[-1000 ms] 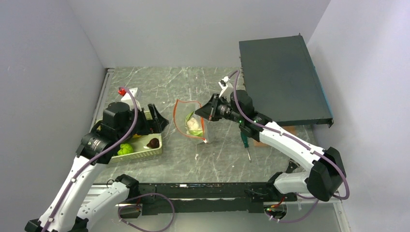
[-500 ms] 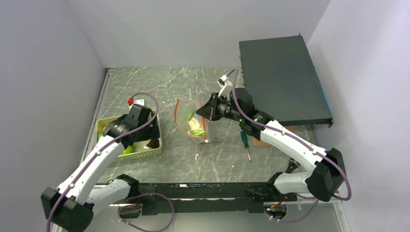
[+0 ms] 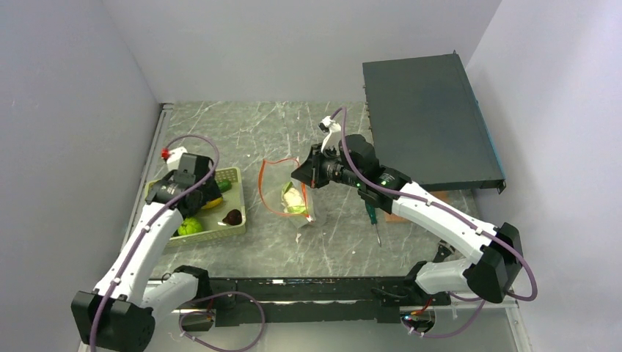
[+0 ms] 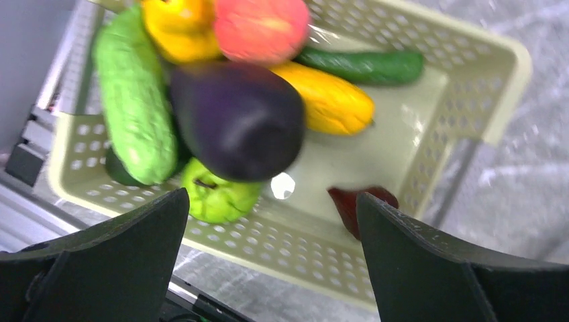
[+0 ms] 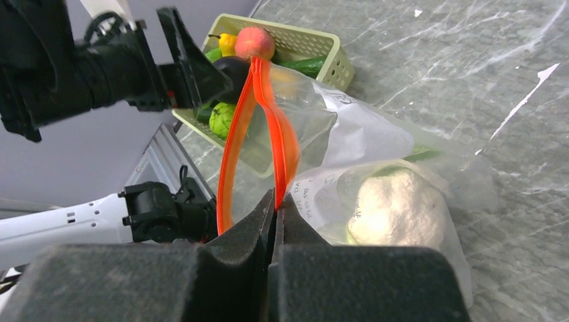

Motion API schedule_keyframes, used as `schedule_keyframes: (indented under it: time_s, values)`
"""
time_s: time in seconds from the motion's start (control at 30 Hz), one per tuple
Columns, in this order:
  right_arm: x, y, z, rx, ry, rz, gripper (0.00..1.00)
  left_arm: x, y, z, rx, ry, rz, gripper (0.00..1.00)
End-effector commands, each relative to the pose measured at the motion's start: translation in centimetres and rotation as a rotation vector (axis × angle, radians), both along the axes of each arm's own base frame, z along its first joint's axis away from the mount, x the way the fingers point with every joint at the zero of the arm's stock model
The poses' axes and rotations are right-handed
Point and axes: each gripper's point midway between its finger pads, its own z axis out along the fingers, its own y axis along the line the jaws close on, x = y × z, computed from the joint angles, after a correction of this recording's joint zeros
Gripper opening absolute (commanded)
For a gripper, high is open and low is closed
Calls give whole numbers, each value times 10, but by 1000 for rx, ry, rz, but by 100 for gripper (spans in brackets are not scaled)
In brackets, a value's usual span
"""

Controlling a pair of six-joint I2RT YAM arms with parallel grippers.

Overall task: Place the food in the zip-top bag and seal the zipper
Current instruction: Pick up the fake vegetable from the bin.

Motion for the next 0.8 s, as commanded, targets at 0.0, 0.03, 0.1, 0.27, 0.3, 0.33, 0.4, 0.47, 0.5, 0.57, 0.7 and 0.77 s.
schedule_keyframes:
  time_s: [0.0,0.03,0.1,0.27,0.3,0.33,0.4,0.47,0.5,0.57,0.7,0.77]
  values:
    - [7,3,27,35,-70,-7,0,18,42,31,40,-100,118,99]
    - [6,2,28,40,-72,-8,0,20,50,33,24,-119,148,99]
    - [6,3,27,49,-70,-8,0,20,71,34,-25,-134,232,99]
    - [5,3,28,38,-62,-5,0,11,106,17,-75,-128,408,99]
    - [5,3,29,41,-63,-8,0,6,113,10,-71,-122,457,99]
    - [6,3,29,43,-63,-9,0,1,120,4,-62,-113,502,98]
    - [5,3,29,38,-58,-8,0,-9,132,-5,-42,-92,563,98]
    - [5,3,28,36,-53,-8,0,-12,140,-11,-39,-88,592,97]
    - [5,4,27,36,-52,-10,0,-13,143,-13,-45,-92,603,97]
    - [6,5,26,36,-48,-11,0,-13,147,-18,-74,-93,630,96]
    - [5,10,24,34,-36,0,0,-11,146,-33,-148,-80,644,94]
    - [4,12,24,34,-36,4,0,-14,148,-42,-163,-65,656,92]
